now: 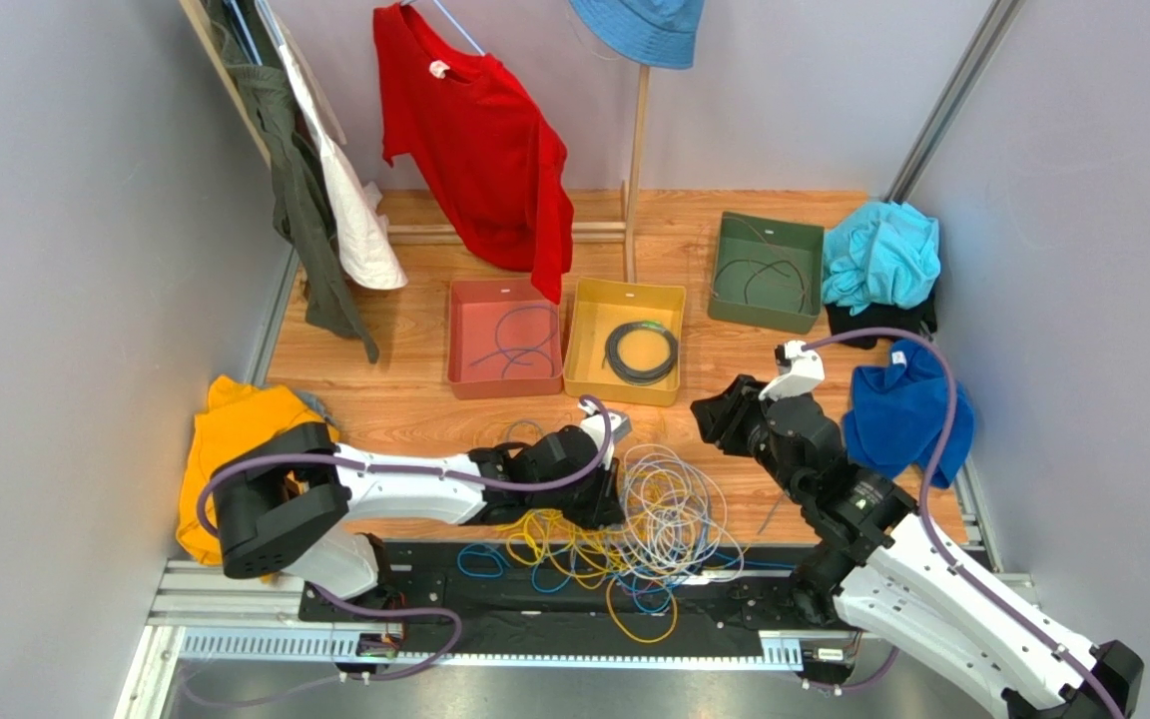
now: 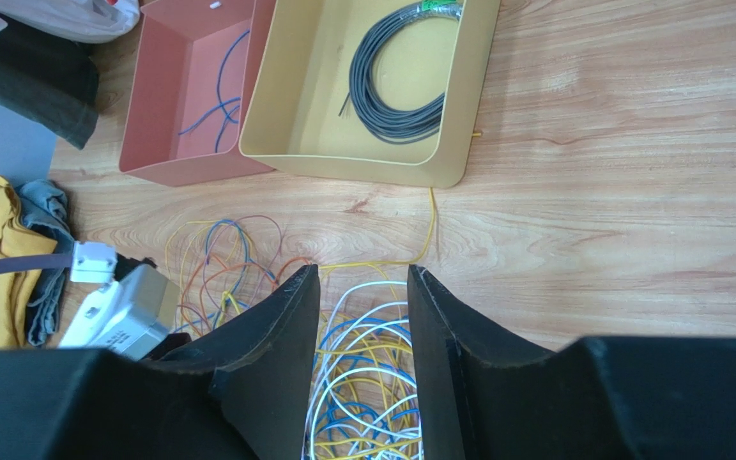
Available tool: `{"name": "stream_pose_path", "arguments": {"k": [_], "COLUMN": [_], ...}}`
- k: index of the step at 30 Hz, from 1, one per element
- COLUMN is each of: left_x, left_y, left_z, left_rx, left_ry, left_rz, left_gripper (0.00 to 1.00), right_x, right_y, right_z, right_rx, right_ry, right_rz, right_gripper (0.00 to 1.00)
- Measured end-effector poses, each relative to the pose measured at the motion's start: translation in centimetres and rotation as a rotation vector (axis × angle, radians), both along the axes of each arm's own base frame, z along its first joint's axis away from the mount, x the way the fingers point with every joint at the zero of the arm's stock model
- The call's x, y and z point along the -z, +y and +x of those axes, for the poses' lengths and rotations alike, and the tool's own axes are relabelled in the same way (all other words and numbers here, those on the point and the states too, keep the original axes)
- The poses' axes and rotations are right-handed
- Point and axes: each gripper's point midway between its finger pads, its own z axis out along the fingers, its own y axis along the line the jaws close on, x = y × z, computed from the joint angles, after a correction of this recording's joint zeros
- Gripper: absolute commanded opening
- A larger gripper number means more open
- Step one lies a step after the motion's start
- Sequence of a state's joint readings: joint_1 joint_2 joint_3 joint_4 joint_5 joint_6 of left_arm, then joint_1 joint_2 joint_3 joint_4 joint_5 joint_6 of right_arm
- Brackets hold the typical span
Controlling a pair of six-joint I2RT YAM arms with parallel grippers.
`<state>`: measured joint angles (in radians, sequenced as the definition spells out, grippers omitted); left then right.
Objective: Untangle the cables
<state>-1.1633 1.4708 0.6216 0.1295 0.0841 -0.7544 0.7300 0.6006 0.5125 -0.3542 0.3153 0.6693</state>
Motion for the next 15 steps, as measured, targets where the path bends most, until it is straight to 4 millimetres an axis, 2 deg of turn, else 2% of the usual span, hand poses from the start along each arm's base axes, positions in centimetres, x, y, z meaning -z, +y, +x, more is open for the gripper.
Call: {"name": "stream_pose_path", "arguments": {"k": [2,5,7,8,11,14,15], "left_x": [-0.6,-3.2,-7.4,-9.9,-21.5,-32.1,-35.0], "left_y": [-0.2,0.6,1.9,2.4,4.6,7.7,8.7], "left_z": [0.2,0.5,0.9,1.2,2.1,2.2,2.2], "left_rx": [-0.001,-0.020,-0.043,-0.057,-0.114,-0.163,-0.178], "left_ry": [-0.011,-0.057,-0.128,-0.168,-0.338,-0.486,-0.528], "left_rz": [-0.014,-0.041,-0.086,-0.121,-0.297,-0.434,-0.467], "left_gripper": [0.00,0.00,0.00,0.00,0.00,0.00,0.00], "right_x": [0.1,-0.5,-0.9,-1.1,-2.0,-2.5,-2.6], "right_y": [-0.2,-0.4,-0.5,-0.5,-0.1,0.9,1.2], "right_z": [-0.2,-0.4,-0.7,-0.8,-1.5,-2.3,-2.6], "right_rx": [0.001,0.000,-0.005,-0.009,-0.047,-0.113,-0.134], "right_ry": [0.001,-0.018,-0.031,-0.037,-0.060,-0.069,-0.068], "right_rz": [0.000,0.016,0.030,0.037,0.068,0.088,0.091], "right_gripper": [0.41,0.40,0.40,0.40,0.40,0.42,0.44]}}
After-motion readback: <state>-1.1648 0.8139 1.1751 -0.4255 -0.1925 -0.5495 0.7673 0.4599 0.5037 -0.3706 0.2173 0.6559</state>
